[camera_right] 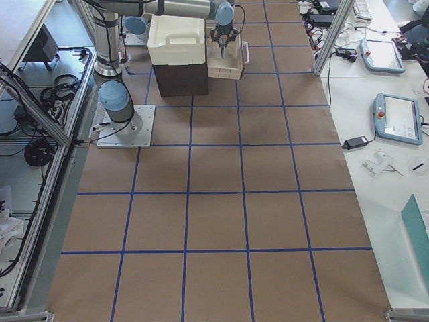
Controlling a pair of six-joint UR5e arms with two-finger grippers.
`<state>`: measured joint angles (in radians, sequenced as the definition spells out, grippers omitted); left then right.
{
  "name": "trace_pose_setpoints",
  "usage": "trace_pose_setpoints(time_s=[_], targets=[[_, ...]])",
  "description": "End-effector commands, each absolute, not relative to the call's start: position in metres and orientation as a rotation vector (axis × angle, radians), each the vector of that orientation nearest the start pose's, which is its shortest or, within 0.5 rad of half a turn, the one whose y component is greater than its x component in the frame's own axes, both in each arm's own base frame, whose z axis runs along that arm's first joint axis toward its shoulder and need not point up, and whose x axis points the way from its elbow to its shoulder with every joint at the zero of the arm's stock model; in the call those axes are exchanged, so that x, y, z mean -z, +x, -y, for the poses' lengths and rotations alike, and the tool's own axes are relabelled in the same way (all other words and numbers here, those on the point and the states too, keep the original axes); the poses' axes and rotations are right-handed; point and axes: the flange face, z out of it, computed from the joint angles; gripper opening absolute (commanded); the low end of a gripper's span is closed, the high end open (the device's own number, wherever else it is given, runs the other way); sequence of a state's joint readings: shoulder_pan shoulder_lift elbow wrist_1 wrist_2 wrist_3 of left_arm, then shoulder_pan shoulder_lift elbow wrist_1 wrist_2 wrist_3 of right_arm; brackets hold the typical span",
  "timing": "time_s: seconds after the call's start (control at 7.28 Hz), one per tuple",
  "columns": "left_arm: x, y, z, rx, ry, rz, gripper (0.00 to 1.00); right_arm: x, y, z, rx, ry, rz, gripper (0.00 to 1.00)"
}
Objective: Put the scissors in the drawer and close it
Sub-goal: 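Lower the scissors into the drawer with the right gripper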
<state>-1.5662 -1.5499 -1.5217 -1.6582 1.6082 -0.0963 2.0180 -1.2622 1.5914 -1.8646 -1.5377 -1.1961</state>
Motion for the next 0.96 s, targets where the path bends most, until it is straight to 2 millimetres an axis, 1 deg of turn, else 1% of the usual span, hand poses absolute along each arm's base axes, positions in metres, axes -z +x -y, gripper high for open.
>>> trace_pose_setpoints(time_s=[0.0, 0.14, 0.27, 0.41, 0.55, 0.69, 0.82], targets=[[-0.5131, -0.1274, 0.4812, -0.026, -0.157, -3.1, 1.0, -0.3334, 0.3802, 0.4757, -0.058, -2.263, -2.104, 0.17], [-0.5131, -0.1274, 0.4812, -0.026, -0.157, -3.1, 1.0, -0.3343, 0.3802, 0.4754, -0.055, -2.259, -2.107, 0.2], [-0.5131, -0.1274, 0.4812, -0.026, -0.157, -3.1, 1.0, -0.3343, 0.3802, 0.4754, -0.056, -2.24, -2.128, 0.3], [-0.5138, -0.1274, 0.4807, -0.024, -0.154, -3.1, 1.0, -0.3343, 0.3804, 0.4754, -0.057, -2.185, -2.183, 0.52], [-0.5139, -0.1274, 0.4807, -0.024, -0.157, -3.1, 1.0, -0.3353, 0.3821, 0.4738, -0.055, -2.121, -2.242, 0.79], [-0.5137, -0.1274, 0.4805, -0.026, -0.157, -3.1, 1.0, -0.3356, 0.3861, 0.471, -0.05, -2.126, -2.235, 0.99], [-0.5139, -0.1274, 0.4807, -0.024, -0.157, -3.1, 1.0, -0.3357, 0.3861, 0.4712, -0.048, -2.132, -2.232, 0.99]])
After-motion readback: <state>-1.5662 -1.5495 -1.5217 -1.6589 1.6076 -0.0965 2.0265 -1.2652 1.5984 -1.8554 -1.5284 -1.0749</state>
